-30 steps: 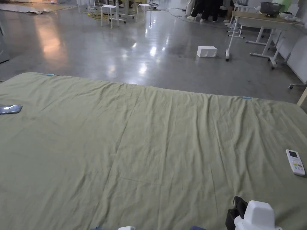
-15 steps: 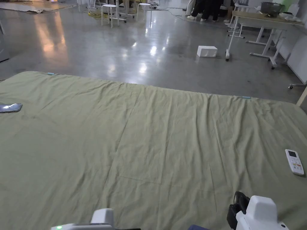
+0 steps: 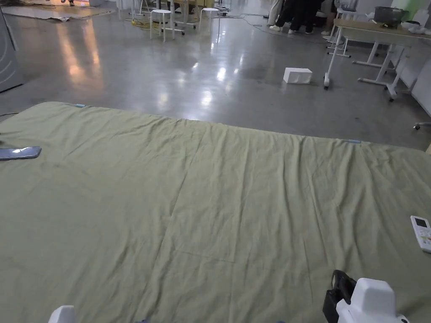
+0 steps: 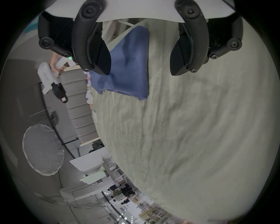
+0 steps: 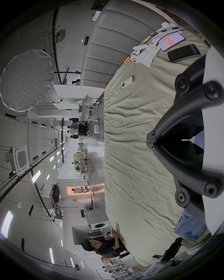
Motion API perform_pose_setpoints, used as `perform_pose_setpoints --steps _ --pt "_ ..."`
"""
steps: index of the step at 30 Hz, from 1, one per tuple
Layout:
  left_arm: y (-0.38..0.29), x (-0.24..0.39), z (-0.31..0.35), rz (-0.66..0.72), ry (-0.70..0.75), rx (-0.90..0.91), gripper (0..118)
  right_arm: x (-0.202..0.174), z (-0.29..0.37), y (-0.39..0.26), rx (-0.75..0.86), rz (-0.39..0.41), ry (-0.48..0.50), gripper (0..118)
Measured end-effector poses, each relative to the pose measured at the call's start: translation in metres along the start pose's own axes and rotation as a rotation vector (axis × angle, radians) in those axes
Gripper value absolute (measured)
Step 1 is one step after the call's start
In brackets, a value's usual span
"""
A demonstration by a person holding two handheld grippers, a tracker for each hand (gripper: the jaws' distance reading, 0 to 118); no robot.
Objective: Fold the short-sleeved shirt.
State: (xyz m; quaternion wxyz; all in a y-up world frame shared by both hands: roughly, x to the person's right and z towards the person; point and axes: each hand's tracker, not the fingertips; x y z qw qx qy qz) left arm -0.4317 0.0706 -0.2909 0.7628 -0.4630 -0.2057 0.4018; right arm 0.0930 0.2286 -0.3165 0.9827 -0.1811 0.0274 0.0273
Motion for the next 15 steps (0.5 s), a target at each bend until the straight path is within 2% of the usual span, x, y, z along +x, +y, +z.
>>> perform_pose_setpoints --steps 2,4,6,11,12,13,14,15 --pt "-0.006 -0.009 -0.009 0.067 -0.041 0.001 82 -0.004 0.003 0.0 0.01 0.002 -0.007 0" --pt "-0.009 -0.01 -0.013 0.076 -0.14 0.045 82 -0.006 0.005 0.001 0.025 0.006 -0.016 0" --pt "-0.012 -0.006 -0.025 0.12 -0.177 0.011 81 -0.007 0.008 0.003 0.044 0.01 -0.029 0" --pt "-0.022 0.015 -0.05 0.044 -0.191 -0.03 77 -0.008 0.012 0.006 0.079 0.02 -0.039 0" --pt "-0.023 0.018 -0.052 0.022 -0.18 -0.031 67 -0.008 0.013 0.007 0.083 0.023 -0.042 0" --pt "-0.024 0.02 -0.054 -0.004 -0.149 -0.033 50 -0.007 0.015 0.007 0.093 0.025 -0.045 0" --pt "-0.022 0.019 -0.055 -0.02 -0.099 -0.041 28 -0.006 0.015 0.007 0.102 0.027 -0.048 0" --pt "-0.023 0.018 -0.056 -0.022 -0.084 -0.041 17 -0.005 0.016 0.007 0.115 0.03 -0.056 0"
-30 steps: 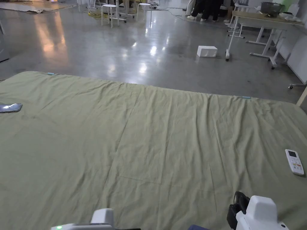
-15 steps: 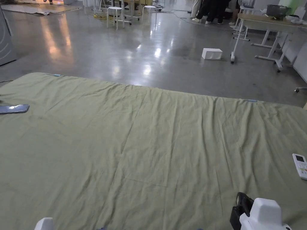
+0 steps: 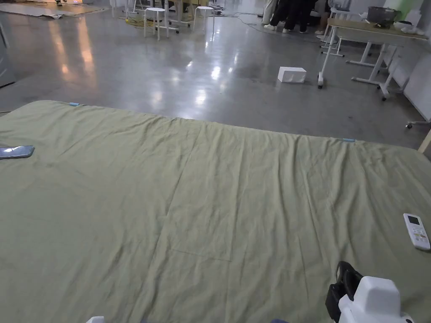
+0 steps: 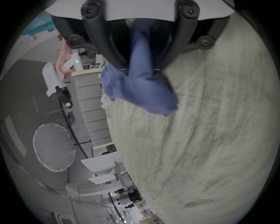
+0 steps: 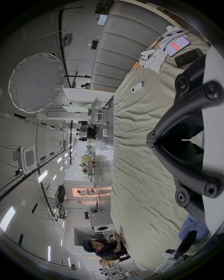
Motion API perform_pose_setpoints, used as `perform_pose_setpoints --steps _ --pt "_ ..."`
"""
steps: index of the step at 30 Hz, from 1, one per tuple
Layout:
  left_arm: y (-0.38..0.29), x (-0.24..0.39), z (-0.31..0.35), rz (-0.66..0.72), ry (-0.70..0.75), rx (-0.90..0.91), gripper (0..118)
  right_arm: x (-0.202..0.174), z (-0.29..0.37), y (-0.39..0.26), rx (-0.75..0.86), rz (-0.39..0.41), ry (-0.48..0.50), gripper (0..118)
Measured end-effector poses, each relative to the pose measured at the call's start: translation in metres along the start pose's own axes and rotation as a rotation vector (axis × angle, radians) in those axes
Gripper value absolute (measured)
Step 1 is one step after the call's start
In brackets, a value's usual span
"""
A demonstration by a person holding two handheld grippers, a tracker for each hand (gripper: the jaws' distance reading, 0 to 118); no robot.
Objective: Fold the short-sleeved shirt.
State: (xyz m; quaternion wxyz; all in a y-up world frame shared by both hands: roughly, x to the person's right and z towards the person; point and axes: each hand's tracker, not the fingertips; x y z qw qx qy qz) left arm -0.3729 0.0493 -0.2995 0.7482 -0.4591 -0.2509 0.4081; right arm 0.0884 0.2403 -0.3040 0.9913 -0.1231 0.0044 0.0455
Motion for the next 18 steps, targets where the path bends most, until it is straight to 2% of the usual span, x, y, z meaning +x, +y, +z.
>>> perform_pose_setpoints --steps 2,5,10,14,18 --pt "0.0 -0.001 0.003 0.026 -0.039 0.002 17 0.001 0.003 0.001 0.037 0.013 -0.019 0" --pt "0.004 0.013 0.011 -0.019 -0.016 0.007 15 0.003 0.01 0.007 0.119 0.065 -0.043 0" --pt "0.019 0.033 0.032 -0.064 0.013 -0.016 14 0.007 0.013 0.013 0.118 0.07 -0.043 0" --pt "0.039 0.043 0.067 -0.066 0.104 0.025 13 0.01 0.015 0.015 0.134 0.08 -0.054 0" --pt "0.054 0.061 0.103 -0.132 0.222 0.043 13 0.011 0.013 0.015 0.133 0.086 -0.052 0"
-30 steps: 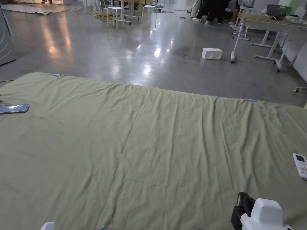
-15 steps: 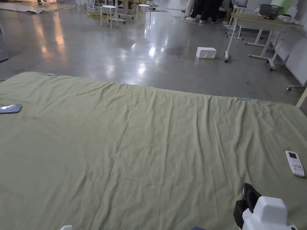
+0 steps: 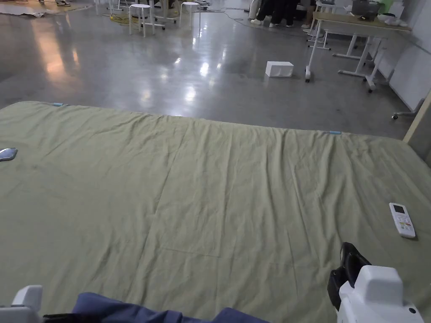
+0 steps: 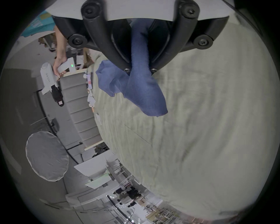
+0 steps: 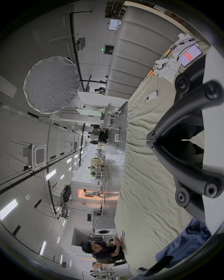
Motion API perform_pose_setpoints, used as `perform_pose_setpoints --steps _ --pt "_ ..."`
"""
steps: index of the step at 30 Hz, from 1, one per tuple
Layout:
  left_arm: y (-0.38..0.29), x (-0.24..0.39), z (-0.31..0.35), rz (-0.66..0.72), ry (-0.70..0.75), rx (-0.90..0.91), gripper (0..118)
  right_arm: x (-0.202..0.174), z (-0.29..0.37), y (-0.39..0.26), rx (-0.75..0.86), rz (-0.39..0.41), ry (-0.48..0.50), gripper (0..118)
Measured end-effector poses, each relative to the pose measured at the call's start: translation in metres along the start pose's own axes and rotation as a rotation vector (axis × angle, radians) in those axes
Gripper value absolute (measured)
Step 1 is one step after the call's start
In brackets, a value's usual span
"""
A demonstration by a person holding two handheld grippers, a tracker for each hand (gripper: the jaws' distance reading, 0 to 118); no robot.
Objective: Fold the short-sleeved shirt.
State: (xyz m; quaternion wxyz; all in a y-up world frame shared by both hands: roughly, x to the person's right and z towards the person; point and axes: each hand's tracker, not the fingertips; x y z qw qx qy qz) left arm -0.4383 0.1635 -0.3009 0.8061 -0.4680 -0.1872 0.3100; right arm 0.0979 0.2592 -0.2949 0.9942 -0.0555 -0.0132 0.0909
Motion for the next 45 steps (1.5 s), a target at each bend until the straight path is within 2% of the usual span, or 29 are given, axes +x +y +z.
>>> perform_pose_setpoints --steps 5,8,20,28,37,45 --pt "0.007 0.043 0.034 -0.078 0.207 -0.001 13 -0.002 -0.003 -0.005 -0.013 0.0 0.008 0" --pt "0.01 0.056 0.036 -0.096 0.281 -0.014 13 -0.004 -0.005 -0.008 -0.022 -0.005 0.014 0" --pt "-0.008 0.159 -0.001 -0.158 0.269 -0.048 14 0.002 -0.002 -0.015 -0.035 -0.002 0.014 0" --pt "-0.03 0.212 -0.073 -0.214 0.247 -0.107 14 0.009 0.0 -0.019 -0.044 -0.006 0.003 0" --pt "-0.06 0.23 -0.19 -0.214 0.299 -0.216 14 0.015 0.003 -0.025 -0.066 -0.006 -0.004 0" --pt "-0.065 0.234 -0.214 -0.186 0.307 -0.246 16 0.017 0.002 -0.027 -0.081 0.0 -0.002 0"
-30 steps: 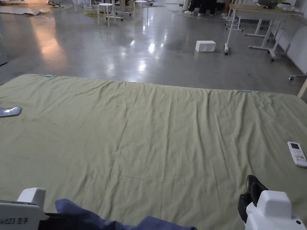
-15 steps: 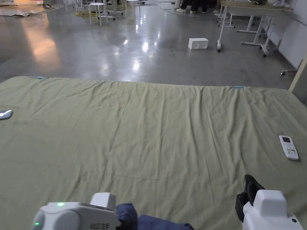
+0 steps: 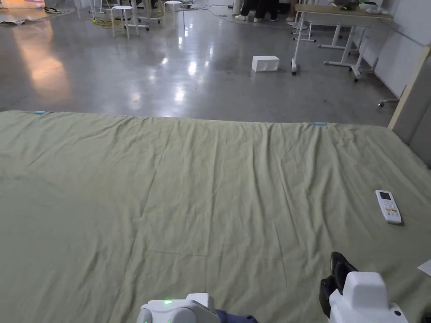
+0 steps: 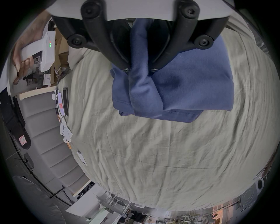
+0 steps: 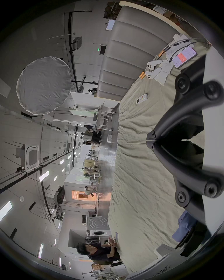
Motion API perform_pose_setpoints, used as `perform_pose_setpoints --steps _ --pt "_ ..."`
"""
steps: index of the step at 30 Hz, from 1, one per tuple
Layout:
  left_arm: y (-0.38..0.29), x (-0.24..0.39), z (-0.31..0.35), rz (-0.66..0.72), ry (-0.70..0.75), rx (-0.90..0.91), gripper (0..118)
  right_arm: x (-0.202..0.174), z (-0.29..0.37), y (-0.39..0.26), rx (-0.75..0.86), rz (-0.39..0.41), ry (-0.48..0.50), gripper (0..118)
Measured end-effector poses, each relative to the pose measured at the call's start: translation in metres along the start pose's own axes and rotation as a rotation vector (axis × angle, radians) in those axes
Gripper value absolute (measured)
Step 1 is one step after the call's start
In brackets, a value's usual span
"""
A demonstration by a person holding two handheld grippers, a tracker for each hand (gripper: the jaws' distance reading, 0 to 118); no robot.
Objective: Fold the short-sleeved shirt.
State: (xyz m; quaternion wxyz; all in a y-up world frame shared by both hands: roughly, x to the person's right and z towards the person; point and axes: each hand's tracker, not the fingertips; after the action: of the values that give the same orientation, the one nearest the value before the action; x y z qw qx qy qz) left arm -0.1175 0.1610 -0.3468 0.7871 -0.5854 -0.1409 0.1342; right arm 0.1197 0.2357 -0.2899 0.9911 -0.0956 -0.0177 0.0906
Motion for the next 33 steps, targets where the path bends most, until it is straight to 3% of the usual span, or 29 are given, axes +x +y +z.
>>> perform_pose_setpoints --steps 2,4,5,8,11,14,15,20,26,33 --pt "0.001 -0.001 0.003 0.001 -0.037 0.002 29 -0.001 -0.001 0.0 -0.001 0.002 0.002 0" --pt "0.005 -0.004 0.005 0.052 -0.144 0.007 60 -0.001 -0.002 0.0 -0.002 -0.001 0.004 0" --pt "0.006 -0.004 0.008 0.057 -0.179 0.022 68 -0.001 -0.002 0.001 -0.002 -0.001 0.005 0" --pt "0.01 -0.004 0.029 -0.023 -0.187 0.078 69 -0.001 -0.001 0.002 0.0 0.009 0.014 0" --pt "0.009 -0.009 0.038 -0.042 -0.168 0.086 64 0.0 0.0 0.003 0.007 0.018 0.016 0" --pt "0.003 -0.007 0.035 -0.048 -0.149 0.079 30 0.001 0.001 0.004 0.007 0.017 0.014 0" --pt "0.001 -0.009 0.028 -0.034 -0.152 0.072 24 0.001 0.0 0.004 0.005 0.011 0.013 0" --pt "-0.013 -0.01 -0.012 0.0 -0.231 0.052 19 0.002 0.0 -0.001 -0.007 -0.005 0.009 0" --pt "-0.025 0.003 -0.045 -0.055 -0.168 0.081 13 0.002 0.001 -0.003 -0.016 0.002 0.015 0" --pt "-0.024 0.0 -0.008 -0.045 -0.185 0.147 12 0.003 0.002 -0.002 -0.014 0.005 0.018 0"
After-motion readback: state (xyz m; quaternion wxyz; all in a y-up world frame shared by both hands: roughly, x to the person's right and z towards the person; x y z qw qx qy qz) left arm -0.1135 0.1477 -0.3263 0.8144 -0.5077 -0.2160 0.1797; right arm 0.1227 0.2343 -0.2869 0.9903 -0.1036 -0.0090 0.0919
